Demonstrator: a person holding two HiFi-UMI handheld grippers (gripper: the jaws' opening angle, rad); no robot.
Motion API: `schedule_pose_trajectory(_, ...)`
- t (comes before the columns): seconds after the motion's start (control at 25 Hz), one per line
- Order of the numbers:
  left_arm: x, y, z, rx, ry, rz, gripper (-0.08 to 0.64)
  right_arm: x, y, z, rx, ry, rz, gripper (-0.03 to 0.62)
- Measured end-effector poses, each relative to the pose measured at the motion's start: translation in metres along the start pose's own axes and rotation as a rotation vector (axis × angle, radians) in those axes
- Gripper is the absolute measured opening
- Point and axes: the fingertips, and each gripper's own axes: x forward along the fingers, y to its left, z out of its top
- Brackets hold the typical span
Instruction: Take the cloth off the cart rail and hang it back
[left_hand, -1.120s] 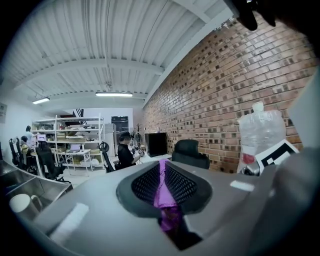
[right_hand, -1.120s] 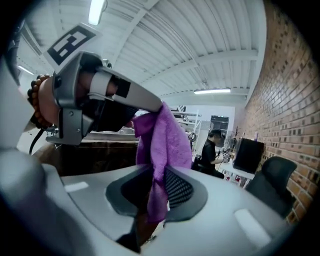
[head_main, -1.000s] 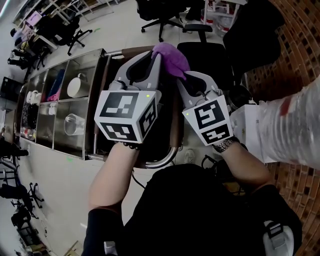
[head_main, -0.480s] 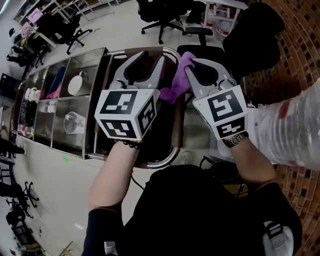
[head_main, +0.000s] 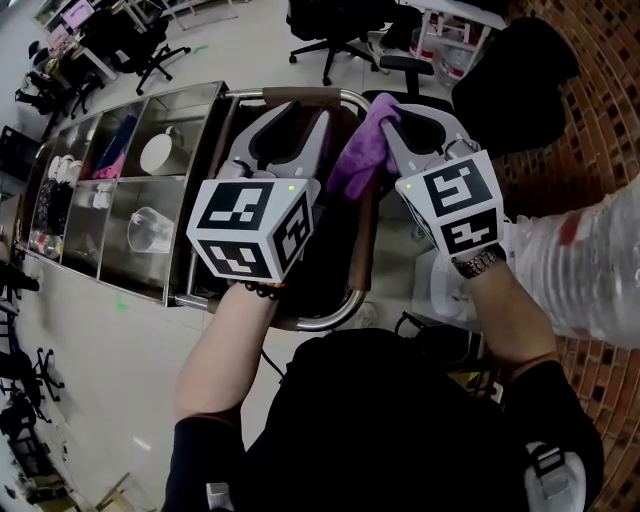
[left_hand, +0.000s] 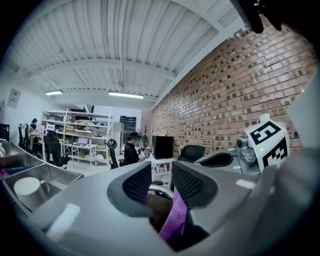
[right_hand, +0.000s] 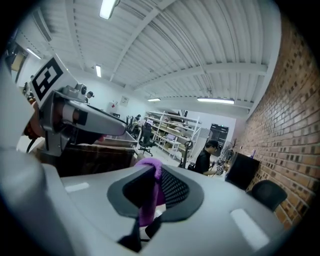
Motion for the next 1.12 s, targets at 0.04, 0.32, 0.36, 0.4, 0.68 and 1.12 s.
schedule_pose_trajectory(0.04, -0.001, 0.0, 0.0, -0.002, -0.002, 0.002, 0.131, 0.003, -0.001, -0.002, -0.003, 0.008, 0.001, 0.034)
schedule_pose_trajectory(0.32, -0.009, 0.008, -0.006, -0.009, -0.016, 0.016, 0.097, 0.029, -0.01, -0.024, -0.006, 0.073, 0.0, 0.034)
schedule_pose_trajectory(0.36, -0.01, 0.01, -0.008, -0.011, -0.017, 0.02, 0.088, 0.031, -0.013, -0.028, 0.002, 0.08, -0.005, 0.034)
schedule_pose_trajectory(0.4, -0.011, 0.011, -0.009, -0.014, -0.016, 0.024, 0.084, 0.032, -0.017, -0.033, 0.011, 0.087, -0.011, 0.034)
schedule_pose_trajectory(0.68, -0.011, 0.016, -0.015, -0.021, -0.015, 0.03, 0.07, 0.025, -0.043, -0.081, 0.099, 0.137, -0.087, 0.034)
schedule_pose_trajectory(1.12, -0.002, 0.003, -0.026, -0.018, 0.006, 0.021, 0.064, 0.019, -0.046, -0.143, 0.185, 0.221, -0.101, 0.097)
